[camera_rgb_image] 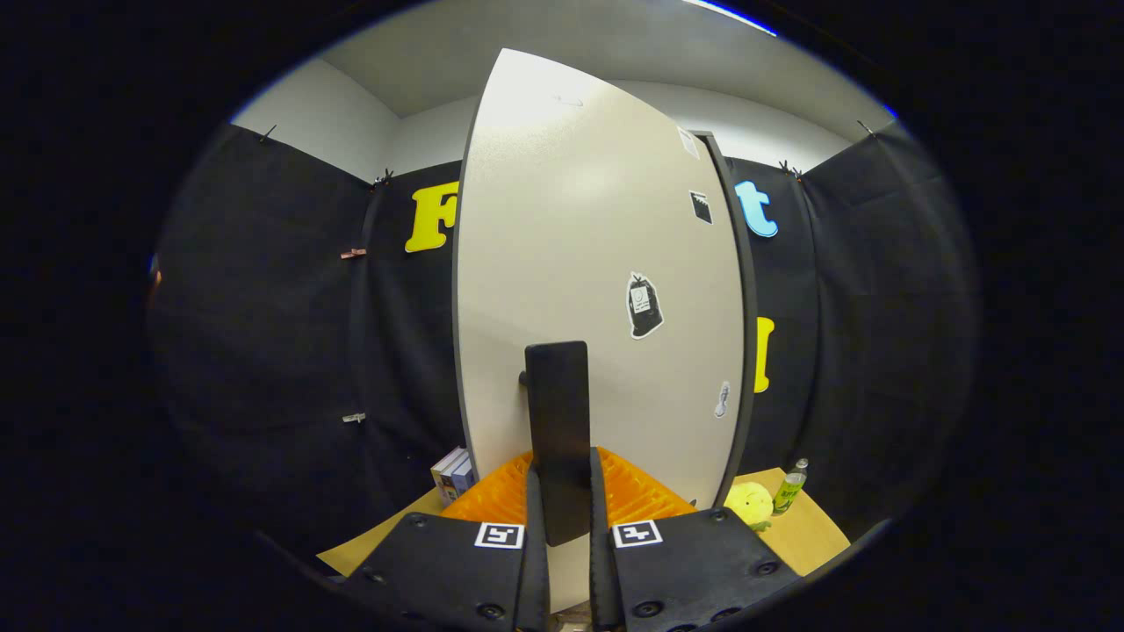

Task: Open the shoe cabinet door, grab the shoes and put them into the shoe cabinet, then close the shoe cabinet door.

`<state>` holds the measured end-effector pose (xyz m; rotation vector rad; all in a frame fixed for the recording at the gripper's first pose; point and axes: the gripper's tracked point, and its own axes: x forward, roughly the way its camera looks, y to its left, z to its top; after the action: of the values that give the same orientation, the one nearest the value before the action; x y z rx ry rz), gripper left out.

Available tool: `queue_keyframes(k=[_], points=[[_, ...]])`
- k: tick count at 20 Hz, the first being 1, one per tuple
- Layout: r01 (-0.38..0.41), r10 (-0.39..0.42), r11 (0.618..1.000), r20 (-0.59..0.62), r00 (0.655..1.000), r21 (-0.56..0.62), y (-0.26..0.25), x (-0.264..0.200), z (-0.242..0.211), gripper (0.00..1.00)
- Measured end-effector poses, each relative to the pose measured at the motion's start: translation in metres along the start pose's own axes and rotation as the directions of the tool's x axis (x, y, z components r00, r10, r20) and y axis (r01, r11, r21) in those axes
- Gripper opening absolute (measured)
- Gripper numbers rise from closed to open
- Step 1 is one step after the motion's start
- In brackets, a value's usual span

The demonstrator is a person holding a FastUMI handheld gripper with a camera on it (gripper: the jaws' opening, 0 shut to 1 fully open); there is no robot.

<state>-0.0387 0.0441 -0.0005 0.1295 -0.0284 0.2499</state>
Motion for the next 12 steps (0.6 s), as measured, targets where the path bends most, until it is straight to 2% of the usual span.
queue_keyframes(k=[7, 11, 12], points=[[0.137, -0.135, 0.989, 0.039, 0.99, -0.058, -0.079, -0.052, 0.015, 0.21], [0.227, -0.22, 0.971, 0.083, 0.972, -0.075, -0.132, -0.065, 0.035, 0.21], [0.237, -0.231, 0.969, 0.083, 0.969, -0.065, -0.143, -0.069, 0.038, 0.18]])
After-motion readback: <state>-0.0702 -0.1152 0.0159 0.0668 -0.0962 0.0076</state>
